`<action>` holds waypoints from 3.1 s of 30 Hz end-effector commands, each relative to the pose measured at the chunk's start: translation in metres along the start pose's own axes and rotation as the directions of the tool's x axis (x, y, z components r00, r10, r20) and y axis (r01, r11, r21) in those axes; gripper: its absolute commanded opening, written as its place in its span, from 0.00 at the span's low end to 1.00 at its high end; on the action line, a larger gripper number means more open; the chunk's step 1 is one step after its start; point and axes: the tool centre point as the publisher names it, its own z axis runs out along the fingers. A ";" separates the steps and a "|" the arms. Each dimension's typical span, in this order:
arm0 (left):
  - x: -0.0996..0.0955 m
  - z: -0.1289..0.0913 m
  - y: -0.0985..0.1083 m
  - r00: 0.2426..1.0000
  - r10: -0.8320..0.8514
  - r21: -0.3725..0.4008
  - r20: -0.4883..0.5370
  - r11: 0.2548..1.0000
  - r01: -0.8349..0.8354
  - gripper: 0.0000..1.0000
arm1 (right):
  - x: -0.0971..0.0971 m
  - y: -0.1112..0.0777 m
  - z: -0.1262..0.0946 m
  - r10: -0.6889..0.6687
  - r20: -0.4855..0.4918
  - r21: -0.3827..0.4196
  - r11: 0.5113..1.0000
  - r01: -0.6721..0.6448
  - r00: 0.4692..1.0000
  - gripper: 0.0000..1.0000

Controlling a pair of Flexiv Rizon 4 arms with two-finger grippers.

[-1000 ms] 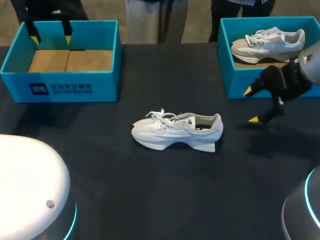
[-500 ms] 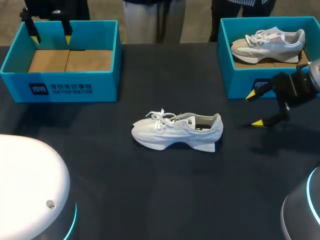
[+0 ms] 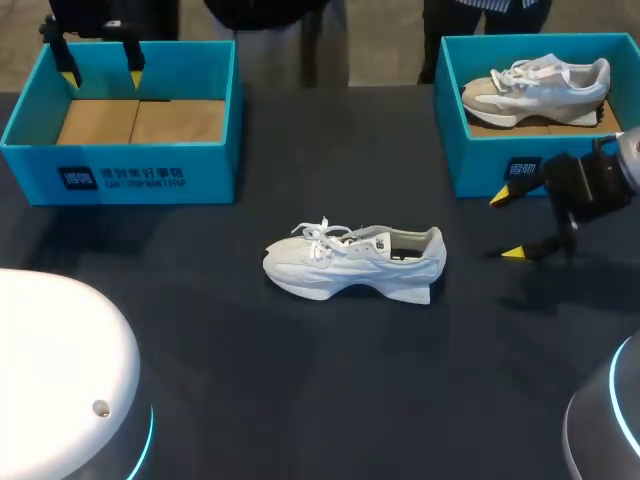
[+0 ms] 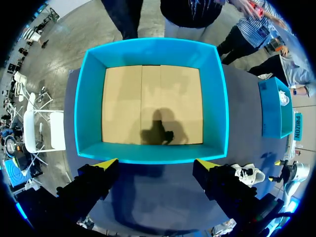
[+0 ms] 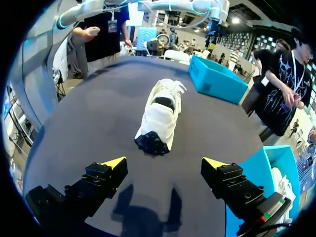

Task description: Take the shoe out of the shoebox, open the shoe tongue, remove and reinsert the insole, then place the shoe into the shoebox

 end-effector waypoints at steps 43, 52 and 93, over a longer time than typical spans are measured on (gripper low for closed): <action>0.000 -0.001 0.000 1.000 0.000 -0.001 0.001 1.000 0.000 1.00 | 0.031 0.011 0.054 0.349 0.081 -0.039 0.937 -0.347 0.934 1.00; 0.000 -0.001 0.000 1.000 0.000 -0.001 0.001 1.000 0.000 1.00 | 0.036 0.016 0.062 0.356 0.074 -0.048 0.934 -0.353 0.932 1.00; 0.000 -0.001 0.000 1.000 0.000 -0.001 0.001 1.000 0.000 1.00 | 0.015 0.033 0.136 0.316 -0.002 -0.103 0.944 -0.315 0.949 1.00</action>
